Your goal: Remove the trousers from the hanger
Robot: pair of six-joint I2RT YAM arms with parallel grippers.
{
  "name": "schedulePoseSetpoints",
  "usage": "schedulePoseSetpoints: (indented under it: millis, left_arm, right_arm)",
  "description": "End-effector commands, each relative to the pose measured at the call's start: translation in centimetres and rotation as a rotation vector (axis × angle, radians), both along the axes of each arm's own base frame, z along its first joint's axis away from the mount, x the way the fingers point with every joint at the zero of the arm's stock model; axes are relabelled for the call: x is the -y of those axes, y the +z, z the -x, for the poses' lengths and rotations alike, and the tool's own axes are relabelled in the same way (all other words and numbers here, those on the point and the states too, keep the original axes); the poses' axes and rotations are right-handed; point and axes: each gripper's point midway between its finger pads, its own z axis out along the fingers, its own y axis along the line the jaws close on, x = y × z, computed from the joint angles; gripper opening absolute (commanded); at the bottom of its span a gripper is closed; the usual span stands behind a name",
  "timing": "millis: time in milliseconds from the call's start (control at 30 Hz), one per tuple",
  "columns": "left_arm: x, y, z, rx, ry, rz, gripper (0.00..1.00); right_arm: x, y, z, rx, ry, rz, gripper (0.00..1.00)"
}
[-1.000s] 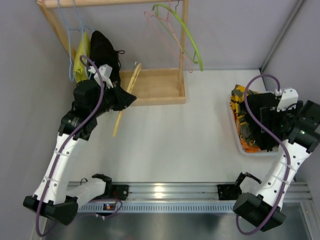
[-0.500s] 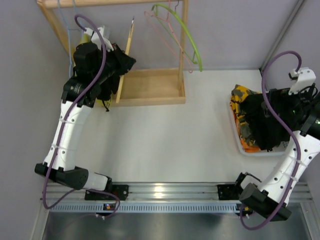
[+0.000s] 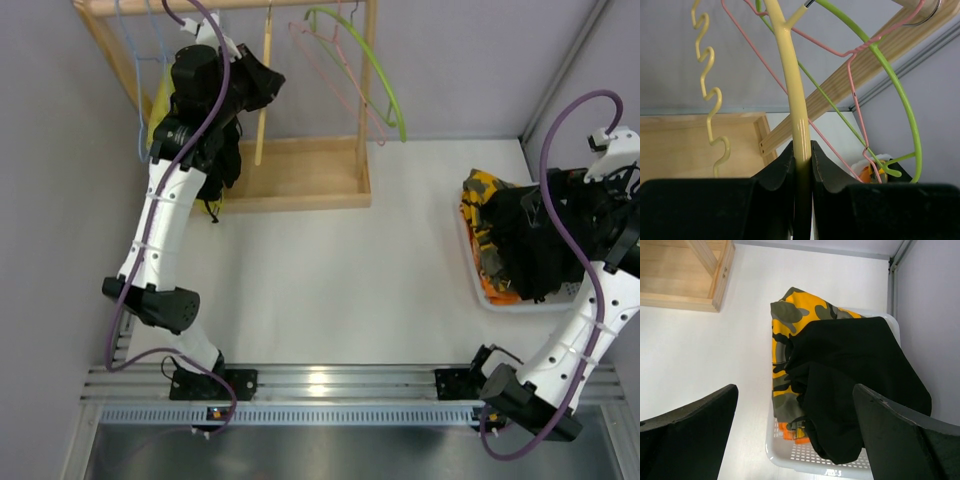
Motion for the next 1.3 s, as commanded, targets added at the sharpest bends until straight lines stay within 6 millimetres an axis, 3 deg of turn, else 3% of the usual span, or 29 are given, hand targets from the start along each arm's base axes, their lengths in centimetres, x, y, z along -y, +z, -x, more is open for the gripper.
schedulePoseSetpoints:
  millis: [0, 467, 633, 833, 1067, 1167, 1200, 1267]
  left_arm:
    - [0.6, 5.5, -0.1, 0.177, 0.017, 0.069, 0.00]
    - [3.4, 4.1, -3.1, 0.203, 0.009, 0.072, 0.00]
    - [4.7, 2.7, -4.7, 0.193, 0.010, 0.064, 0.00]
    - [7.3, 1.3, -4.3, 0.174, -0.034, 0.044, 0.00]
    - [7.1, 1.8, -3.9, 0.191, -0.012, 0.030, 0.01]
    - [6.4, 2.3, -3.1, 0.205, -0.003, 0.013, 0.25]
    - [6.2, 2.0, -3.0, 0.201, -0.002, -0.002, 0.38]
    - [5.9, 2.2, -2.5, 0.206, 0.005, -0.010, 0.43]
  right_arm:
    - [-1.1, 1.1, 0.4, 0.034, 0.021, -0.025, 0.99]
    - [-1.7, 0.6, 0.3, 0.038, 0.023, -0.078, 0.99]
    - [-1.7, 0.5, 0.5, 0.038, 0.018, -0.082, 0.99]
    - [-2.0, 0.4, 0.8, 0.041, 0.017, -0.081, 0.99]
    - [-2.2, 0.7, 0.9, 0.049, 0.019, -0.084, 0.99]
    - [-2.3, 0.9, 1.0, 0.054, 0.020, -0.084, 0.99]
    - [-2.3, 0.9, 1.0, 0.054, 0.022, -0.086, 0.99]
    - [-2.4, 0.9, 1.0, 0.058, 0.022, -0.086, 1.00]
